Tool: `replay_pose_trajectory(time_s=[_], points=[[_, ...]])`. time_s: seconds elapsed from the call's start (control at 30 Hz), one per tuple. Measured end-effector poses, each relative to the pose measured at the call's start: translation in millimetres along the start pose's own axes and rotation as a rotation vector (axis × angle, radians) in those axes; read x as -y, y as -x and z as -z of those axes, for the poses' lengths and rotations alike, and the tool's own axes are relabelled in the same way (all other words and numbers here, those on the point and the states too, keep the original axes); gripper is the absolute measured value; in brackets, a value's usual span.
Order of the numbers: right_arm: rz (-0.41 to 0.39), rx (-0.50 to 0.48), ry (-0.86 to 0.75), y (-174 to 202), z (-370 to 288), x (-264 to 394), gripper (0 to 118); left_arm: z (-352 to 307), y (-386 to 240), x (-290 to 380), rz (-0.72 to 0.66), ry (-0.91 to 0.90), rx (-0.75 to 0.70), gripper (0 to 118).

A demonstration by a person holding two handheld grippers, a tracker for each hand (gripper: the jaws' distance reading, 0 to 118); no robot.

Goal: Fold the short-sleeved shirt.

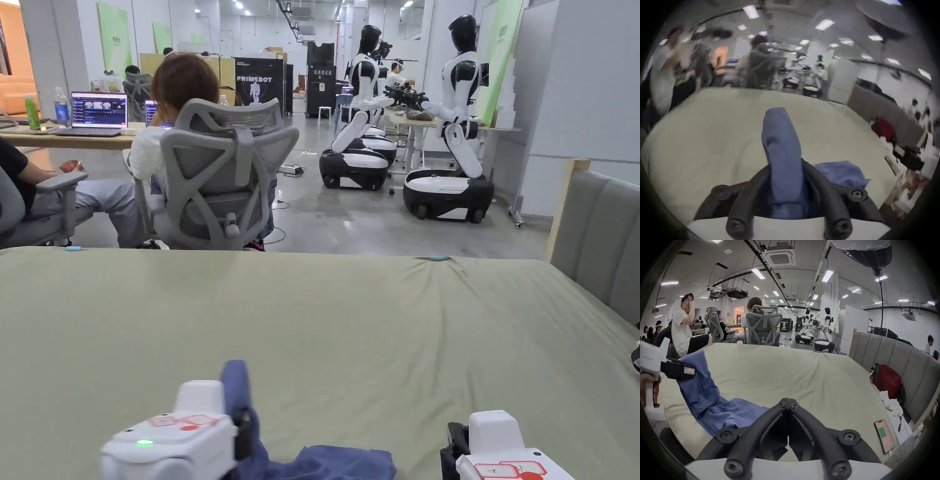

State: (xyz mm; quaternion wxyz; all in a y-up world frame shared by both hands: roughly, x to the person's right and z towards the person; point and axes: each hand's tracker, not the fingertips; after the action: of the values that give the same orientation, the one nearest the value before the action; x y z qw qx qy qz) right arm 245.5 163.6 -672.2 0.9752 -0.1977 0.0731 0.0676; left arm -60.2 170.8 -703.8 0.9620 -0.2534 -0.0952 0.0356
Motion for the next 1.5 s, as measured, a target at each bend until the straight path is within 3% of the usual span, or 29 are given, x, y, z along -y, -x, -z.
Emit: replay_pose_trajectory(time_s=[0.23, 0.33, 0.37, 0.43, 0.47, 0.57, 0.63, 0.67, 0.7, 0.73, 0.77, 0.8, 0.93, 1.03, 1.17, 1.4, 1.43, 1.47, 1.5], points=[[0.024, 0.053, 0.016, -34.1, -10.5, 11.7, 0, 66.0, -143.5, 62.4, 0.473, 0.16, -0.015, 12], [-0.002, 0.073, 0.014, -41.2, -14.6, 16.6, 0, 83.4, -148.6, 83.6, 0.54, 0.158, -0.055, 14], [-0.001, 0.072, 0.016, -43.1, -15.1, 16.7, 0, 81.4, -146.8, 81.8, 0.549, 0.137, -0.062, 22], [-0.006, 0.069, 0.014, -43.5, -16.0, 16.0, 0, 65.9, -132.8, 64.1, 0.456, 0.099, -0.008, 75], [-0.007, 0.068, 0.013, -43.0, -15.6, 15.2, 0, 55.6, -122.6, 49.0, 0.346, 0.081, 0.052, 93], [0.017, 0.029, 0.023, -42.0, -13.4, 10.5, 0, 19.4, -78.6, 16.7, 0.039, -0.034, 0.211, 96], [0.023, 0.02, 0.008, -37.8, -16.2, 8.4, 0, 18.8, -45.3, 12.4, -0.152, -0.016, 0.21, 97], [0.024, 0.009, 0.01, -35.2, -16.1, 6.9, 0, 19.0, -31.6, 12.1, -0.228, 0.013, 0.221, 95], [0.024, -0.002, 0.01, -32.6, -15.0, 6.3, 0, 27.0, -20.7, 16.9, -0.277, 0.048, 0.231, 84], [0.022, -0.01, 0.012, -30.1, -13.7, 5.4, 0, 32.3, -16.8, 22.2, -0.26, 0.08, 0.229, 62], [0.019, -0.019, 0.018, -27.3, -11.9, 4.5, 0, 36.2, -16.8, 28.7, -0.197, 0.113, 0.242, 27], [0.019, -0.035, 0.025, -24.9, -10.1, 3.8, 0, 40.4, -26.6, 36.4, -0.179, 0.148, 0.244, 0], [0.042, -0.078, 0.057, -17.8, -2.4, 4.8, 0, 56.6, -59.7, 63.2, -0.265, 0.24, 0.452, 0], [0.017, -0.083, 0.08, -12.3, -2.8, 8.1, 0, 68.8, -94.5, 78.4, -0.139, 0.266, 0.421, 0], [0.055, -0.133, 0.111, -10.7, -1.6, 9.9, 0, 77.5, -93.7, 90.0, -0.174, 0.282, 0.412, 0], [0.344, -0.46, 0.217, 10.2, 55.5, 25.4, 0, 14.4, -8.9, 68.5, -0.271, 0.127, 0.322, 0], [0.35, -0.458, 0.252, 13.9, 65.9, 32.6, 0, 7.1, 10.6, 67.8, -0.312, 0.104, 0.307, 7], [0.31, -0.404, 0.278, 17.4, 71.4, 39.1, 0, 0.9, 27.7, 68.4, -0.349, 0.088, 0.298, 26], [0.282, -0.374, 0.3, 18.5, 76.9, 46.8, 0, -2.4, 43.8, 72.0, -0.384, 0.075, 0.292, 72]])
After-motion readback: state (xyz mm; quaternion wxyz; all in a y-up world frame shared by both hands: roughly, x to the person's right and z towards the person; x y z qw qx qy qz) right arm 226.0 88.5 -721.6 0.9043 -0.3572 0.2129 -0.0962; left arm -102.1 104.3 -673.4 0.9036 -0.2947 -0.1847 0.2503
